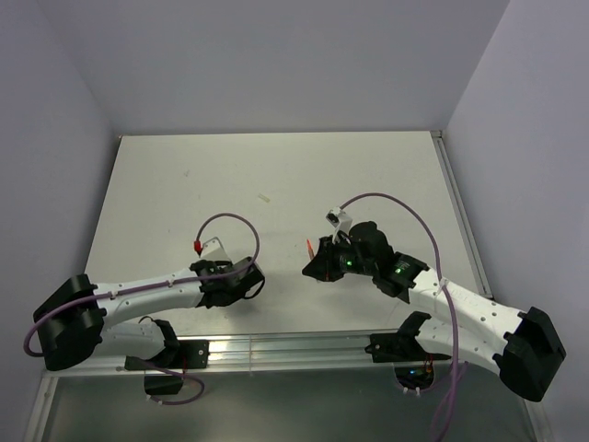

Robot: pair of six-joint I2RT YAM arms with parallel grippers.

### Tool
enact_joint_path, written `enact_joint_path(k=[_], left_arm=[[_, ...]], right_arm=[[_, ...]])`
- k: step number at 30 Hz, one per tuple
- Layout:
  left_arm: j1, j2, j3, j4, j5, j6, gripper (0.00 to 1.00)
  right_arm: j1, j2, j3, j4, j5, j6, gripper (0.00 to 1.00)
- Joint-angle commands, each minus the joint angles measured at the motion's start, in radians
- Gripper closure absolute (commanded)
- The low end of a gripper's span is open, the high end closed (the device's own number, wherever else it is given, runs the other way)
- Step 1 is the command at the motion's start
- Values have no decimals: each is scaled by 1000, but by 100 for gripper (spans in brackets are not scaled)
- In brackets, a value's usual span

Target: Insert the pens into the pen caps

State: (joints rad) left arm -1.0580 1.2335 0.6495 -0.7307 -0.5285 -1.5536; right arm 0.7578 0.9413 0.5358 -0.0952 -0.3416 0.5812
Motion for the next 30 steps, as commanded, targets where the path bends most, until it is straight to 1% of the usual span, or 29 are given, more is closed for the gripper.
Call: enact_joint_path(k=[1,4,5,6,8,18,30], left_arm=[[26,17,-13,74,12,52,94],[47,41,-17,164,42,128,97],[58,49,-24,184,60,144,100],[62,55,-25,224,71,154,100],[75,75,-28,247,84,179,100],[84,121,-10,264,87,197,100],[89,188,22,347,122,248,100]], right_arm=[[8,-16,3,11,18,-17,100],[8,-19,4,6,18,-18,100],[8,-21,3,3,21,-18,100],[8,-22,0,2,23,-20,100],[8,-29,0,-5,27,-18,100],[8,-50,-17,-11,36,-9,100],[8,-59,-19,-23,46,-9,100]])
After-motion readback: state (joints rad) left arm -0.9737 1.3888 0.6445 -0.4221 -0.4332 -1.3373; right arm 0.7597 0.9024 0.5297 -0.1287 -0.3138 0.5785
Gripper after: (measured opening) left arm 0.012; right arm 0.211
